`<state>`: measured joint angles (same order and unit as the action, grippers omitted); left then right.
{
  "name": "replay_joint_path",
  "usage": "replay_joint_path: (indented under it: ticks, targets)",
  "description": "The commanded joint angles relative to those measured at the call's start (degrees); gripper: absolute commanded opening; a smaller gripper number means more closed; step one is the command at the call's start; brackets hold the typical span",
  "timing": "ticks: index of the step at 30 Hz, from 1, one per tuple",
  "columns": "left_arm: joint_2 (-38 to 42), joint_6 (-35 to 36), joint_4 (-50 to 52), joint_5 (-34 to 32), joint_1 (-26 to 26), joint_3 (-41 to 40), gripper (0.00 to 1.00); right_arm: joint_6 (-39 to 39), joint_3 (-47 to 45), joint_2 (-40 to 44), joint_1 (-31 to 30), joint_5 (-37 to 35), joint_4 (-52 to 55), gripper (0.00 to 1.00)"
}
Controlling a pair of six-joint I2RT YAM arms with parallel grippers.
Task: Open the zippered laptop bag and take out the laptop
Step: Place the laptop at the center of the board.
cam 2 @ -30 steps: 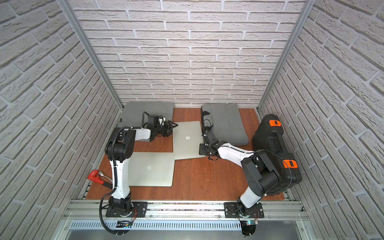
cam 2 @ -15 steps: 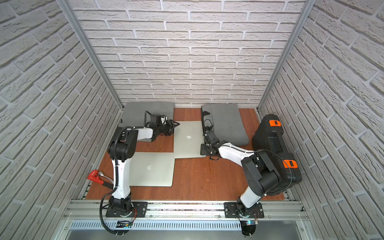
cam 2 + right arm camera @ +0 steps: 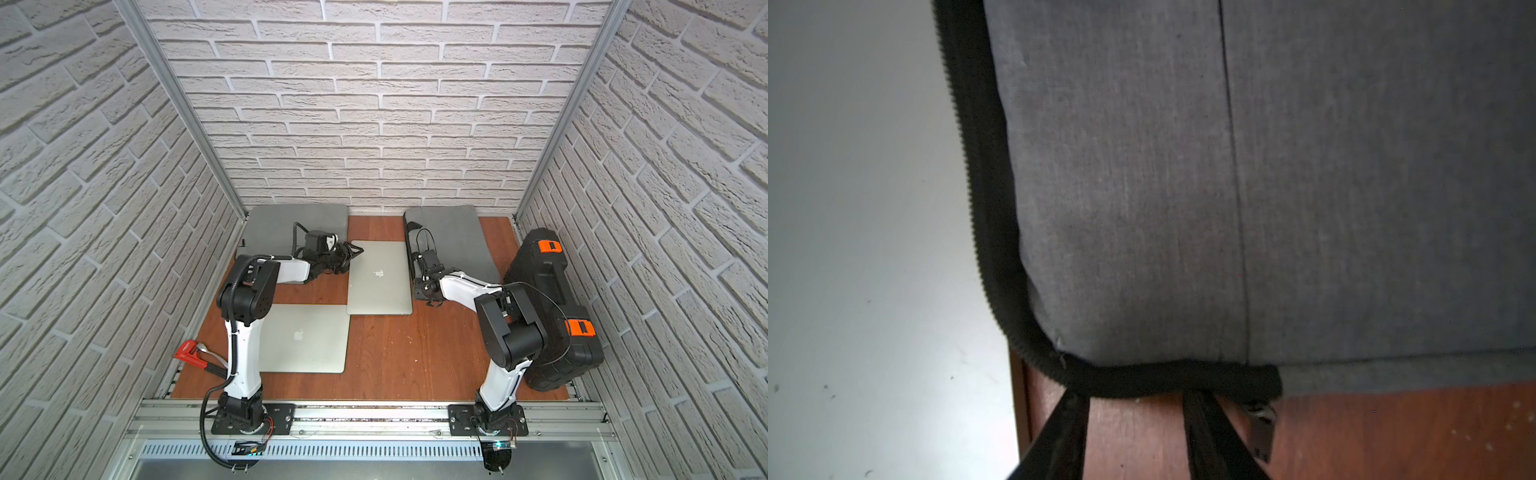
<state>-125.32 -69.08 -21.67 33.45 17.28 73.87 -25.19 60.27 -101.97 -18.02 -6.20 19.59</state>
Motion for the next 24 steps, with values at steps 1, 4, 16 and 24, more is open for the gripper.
replay_joint_path:
  ticks: [1,4,16,24]
  targets:
    - [2.89,0.57,4.78,1.19,1.25,-2.54,0.63,3.57,3.07,-0.90,1.20,-3.55,1.32,0.40]
    - [5.88,1.49,6.82,0.36,1.43,-4.59,0.63,4.14,4.16,-0.33,1.23,-2.47,2.64,0.45]
    - [11.80,1.86,10.11,-0.59,5.70,-10.07,0.59,-0.53,-4.14,9.00,0.72,9.95,0.36,0.52]
    - [10.04,-1.96,5.83,-0.32,9.45,-9.53,0.58,-1.01,-6.50,11.10,0.53,9.56,0.18,0.52]
